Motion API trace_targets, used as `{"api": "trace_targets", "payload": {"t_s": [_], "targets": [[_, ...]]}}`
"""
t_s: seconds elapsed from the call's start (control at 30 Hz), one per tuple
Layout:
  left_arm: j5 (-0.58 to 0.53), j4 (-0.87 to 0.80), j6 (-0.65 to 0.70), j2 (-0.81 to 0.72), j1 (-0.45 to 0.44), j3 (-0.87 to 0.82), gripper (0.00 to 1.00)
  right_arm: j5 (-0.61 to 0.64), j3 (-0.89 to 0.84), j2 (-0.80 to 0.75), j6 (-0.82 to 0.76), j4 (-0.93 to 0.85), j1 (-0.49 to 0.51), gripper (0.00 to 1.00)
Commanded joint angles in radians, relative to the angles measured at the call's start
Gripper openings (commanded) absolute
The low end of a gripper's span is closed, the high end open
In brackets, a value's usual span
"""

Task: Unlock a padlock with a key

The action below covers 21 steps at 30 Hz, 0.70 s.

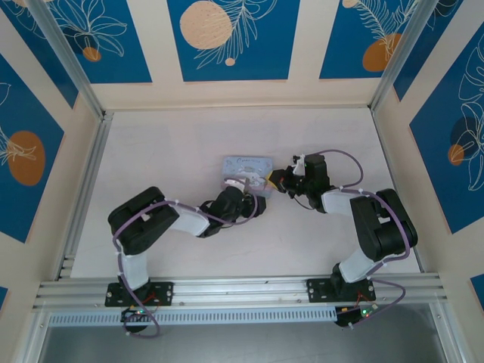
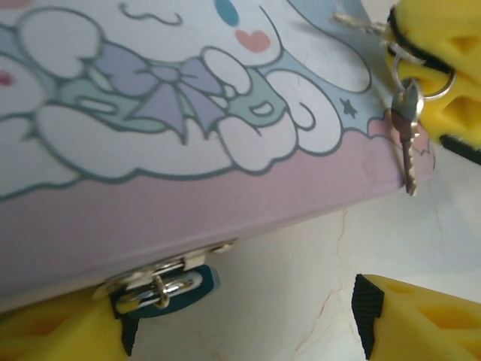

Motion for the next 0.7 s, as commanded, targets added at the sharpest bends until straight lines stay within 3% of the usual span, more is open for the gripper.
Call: {"api": "trace_targets", "payload": {"t_s": [0.0, 0.17, 0.47, 0.67], "targets": [[0.055, 0.193, -0.136, 0.068, 0.004, -0.051, 0.73, -0.003, 0.014, 0.019, -0.014, -0.024, -0.007, 0.00], [0.045, 0.322, -0.249, 0.120, 0.003, -0.078, 0.70, -0.006, 0.018, 0.021, -0.014, -0.027, -0.007, 0.00], [0.042, 0.330, -0.279, 0.131, -0.002, -0.072, 0.60, -0.010, 0.014, 0.024, -0.009, -0.019, -0.009, 0.00], [0.016, 0.377, -0.297, 0.076, -0.020, -0.114, 0.59, -0.013, 0.013, 0.026, -0.011, -0.021, -0.009, 0.00]]}}
